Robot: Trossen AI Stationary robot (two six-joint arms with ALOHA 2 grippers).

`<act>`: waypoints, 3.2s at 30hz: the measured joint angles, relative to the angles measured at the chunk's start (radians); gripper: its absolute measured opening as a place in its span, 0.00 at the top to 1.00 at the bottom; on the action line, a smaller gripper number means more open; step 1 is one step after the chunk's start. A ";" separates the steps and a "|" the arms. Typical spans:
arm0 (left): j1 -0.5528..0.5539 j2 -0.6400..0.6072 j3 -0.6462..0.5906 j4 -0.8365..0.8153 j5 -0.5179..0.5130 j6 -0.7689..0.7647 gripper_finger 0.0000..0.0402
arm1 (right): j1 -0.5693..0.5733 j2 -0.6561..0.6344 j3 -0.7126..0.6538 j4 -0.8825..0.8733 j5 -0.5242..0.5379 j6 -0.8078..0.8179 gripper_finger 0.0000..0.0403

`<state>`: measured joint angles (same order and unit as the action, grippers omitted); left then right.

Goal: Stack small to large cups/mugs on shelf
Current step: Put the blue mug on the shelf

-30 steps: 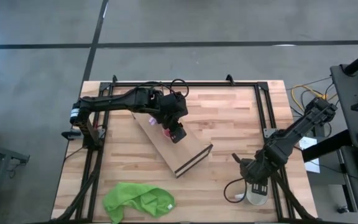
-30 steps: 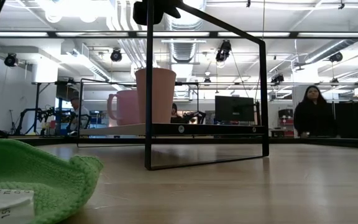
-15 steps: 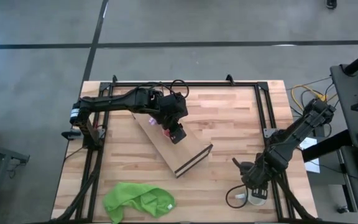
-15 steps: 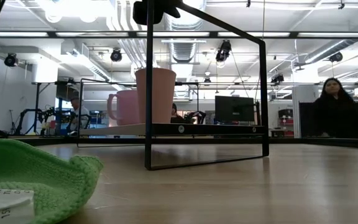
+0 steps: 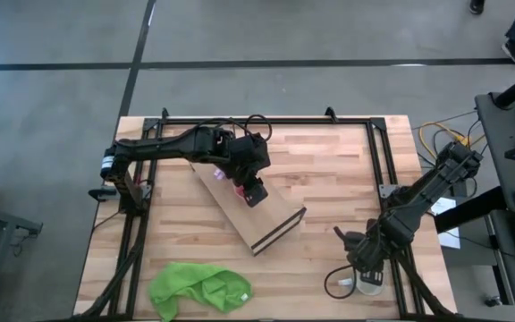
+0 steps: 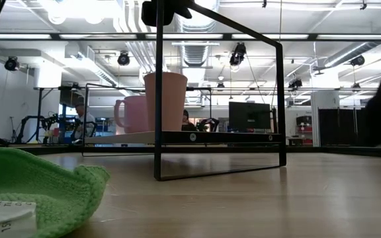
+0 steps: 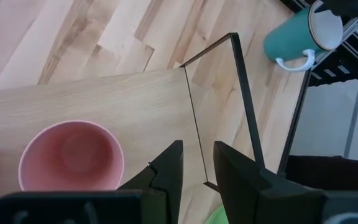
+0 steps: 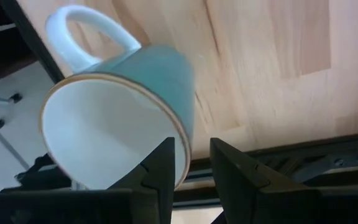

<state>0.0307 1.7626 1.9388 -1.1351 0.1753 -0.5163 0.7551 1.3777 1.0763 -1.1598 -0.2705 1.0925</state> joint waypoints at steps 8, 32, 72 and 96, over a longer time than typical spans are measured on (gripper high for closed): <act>-0.001 0.000 0.000 0.000 0.005 0.000 0.81 | -0.001 0.000 -0.020 0.042 0.067 0.005 0.76; 0.000 0.000 0.004 0.000 0.010 0.007 0.81 | -0.001 0.000 -0.095 0.099 0.065 0.008 0.95; 0.000 -0.042 0.002 -0.026 0.011 0.008 0.81 | -0.048 -0.027 0.313 -0.410 0.294 0.094 0.97; 0.000 -0.060 -0.015 -0.035 0.001 0.008 0.81 | -0.346 -0.029 0.308 -0.411 0.645 -0.108 0.97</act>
<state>0.0307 1.7023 1.9236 -1.1702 0.1759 -0.5081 0.4091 1.3487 1.3842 -1.5711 0.3747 0.9841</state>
